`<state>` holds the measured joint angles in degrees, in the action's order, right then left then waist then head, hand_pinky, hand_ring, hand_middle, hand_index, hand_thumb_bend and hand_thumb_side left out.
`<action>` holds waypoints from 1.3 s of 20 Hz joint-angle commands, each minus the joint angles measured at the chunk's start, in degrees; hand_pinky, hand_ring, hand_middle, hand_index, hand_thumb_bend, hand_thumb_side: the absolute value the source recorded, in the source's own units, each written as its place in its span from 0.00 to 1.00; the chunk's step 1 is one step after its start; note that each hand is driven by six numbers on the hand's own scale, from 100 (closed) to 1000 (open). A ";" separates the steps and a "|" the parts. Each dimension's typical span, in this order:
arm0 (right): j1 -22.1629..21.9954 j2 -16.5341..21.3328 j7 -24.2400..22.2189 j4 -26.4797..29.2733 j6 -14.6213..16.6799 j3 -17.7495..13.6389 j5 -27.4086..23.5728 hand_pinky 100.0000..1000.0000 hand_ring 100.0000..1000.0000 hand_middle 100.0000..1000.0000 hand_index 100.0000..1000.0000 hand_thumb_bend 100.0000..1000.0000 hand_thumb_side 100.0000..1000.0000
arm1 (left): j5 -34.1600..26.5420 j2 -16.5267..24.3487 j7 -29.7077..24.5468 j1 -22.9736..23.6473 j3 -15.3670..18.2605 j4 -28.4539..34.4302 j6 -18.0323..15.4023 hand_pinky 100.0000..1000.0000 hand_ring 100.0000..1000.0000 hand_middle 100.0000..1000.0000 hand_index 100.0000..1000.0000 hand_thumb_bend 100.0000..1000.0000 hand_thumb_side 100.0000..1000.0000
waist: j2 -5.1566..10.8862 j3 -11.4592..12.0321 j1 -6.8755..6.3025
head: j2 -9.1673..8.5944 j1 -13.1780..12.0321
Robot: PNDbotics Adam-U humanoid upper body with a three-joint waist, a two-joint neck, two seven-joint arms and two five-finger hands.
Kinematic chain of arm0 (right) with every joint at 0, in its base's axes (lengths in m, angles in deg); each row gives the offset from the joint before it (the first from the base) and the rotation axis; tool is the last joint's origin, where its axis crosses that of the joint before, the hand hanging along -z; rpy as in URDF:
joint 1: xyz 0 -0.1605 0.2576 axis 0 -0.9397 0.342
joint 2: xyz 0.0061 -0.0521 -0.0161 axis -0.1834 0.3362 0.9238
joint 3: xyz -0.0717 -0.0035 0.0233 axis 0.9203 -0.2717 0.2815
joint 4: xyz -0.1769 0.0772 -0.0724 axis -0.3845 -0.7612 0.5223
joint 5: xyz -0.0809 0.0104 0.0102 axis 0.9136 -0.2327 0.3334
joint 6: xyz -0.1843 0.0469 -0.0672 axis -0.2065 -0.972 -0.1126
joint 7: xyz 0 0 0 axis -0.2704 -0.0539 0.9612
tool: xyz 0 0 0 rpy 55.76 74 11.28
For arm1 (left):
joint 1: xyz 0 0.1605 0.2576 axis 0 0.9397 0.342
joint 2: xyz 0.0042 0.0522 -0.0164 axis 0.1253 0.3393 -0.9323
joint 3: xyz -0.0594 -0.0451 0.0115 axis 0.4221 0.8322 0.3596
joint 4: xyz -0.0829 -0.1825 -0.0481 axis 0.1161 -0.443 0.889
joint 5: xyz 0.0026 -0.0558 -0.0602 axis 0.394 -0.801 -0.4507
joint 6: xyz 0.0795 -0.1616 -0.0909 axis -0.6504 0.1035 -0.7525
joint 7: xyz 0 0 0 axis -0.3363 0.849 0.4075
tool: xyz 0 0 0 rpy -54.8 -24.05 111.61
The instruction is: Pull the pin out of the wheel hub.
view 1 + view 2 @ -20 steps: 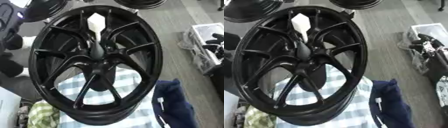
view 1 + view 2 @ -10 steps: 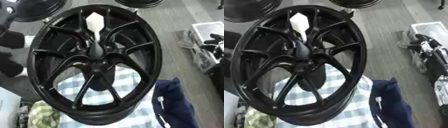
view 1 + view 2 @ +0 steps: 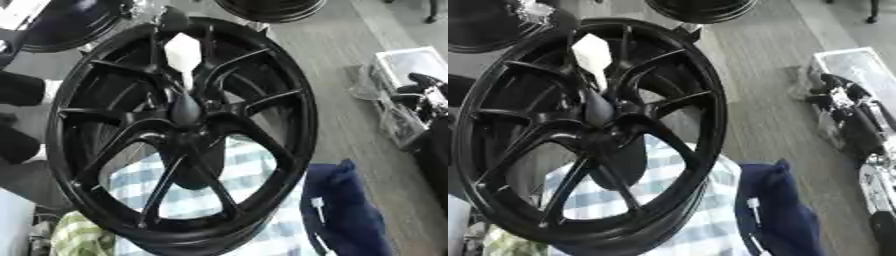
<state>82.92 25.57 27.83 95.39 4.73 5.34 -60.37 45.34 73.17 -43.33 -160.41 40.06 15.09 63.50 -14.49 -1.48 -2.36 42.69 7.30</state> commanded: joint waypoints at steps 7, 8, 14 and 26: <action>0.17 1.09 -0.12 0.58 -0.08 -0.45 0.09 0.94 0.68 0.61 0.80 0.00 0.53 | -1.61 3.10 -9.33 -0.08 -1.45 4.01 -7.65 0.93 0.87 0.73 0.80 0.44 0.83 | 1.00 0.17 0.25 | -0.07 0.28; 0.16 1.08 -0.12 0.56 -0.09 -0.46 0.09 0.94 0.68 0.61 0.80 0.00 0.53 | -1.58 3.30 -9.33 0.03 -1.55 4.26 -7.59 0.93 0.87 0.73 0.80 0.44 0.82 | 1.01 0.22 0.25 | -0.05 0.30; 0.19 0.97 -0.26 0.52 -0.16 -0.43 0.02 0.94 0.68 0.61 0.80 0.00 0.53 | -0.36 3.93 -9.33 0.72 -2.64 4.70 -8.30 0.93 0.88 0.74 0.80 0.42 0.67 | 1.06 0.41 0.31 | 0.03 0.37; -0.16 0.51 -0.27 0.35 -0.20 -0.68 -0.02 0.94 0.68 0.61 0.80 0.00 0.54 | 3.50 3.41 -9.33 1.38 -1.81 0.99 -10.89 0.93 0.88 0.73 0.81 0.31 0.27 | 1.18 0.33 0.47 | -0.06 0.35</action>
<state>82.49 25.34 27.60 95.34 4.50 5.31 -60.37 48.43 75.57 -42.75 -157.99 37.22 16.04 62.92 -14.48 -1.08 -2.24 42.74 7.63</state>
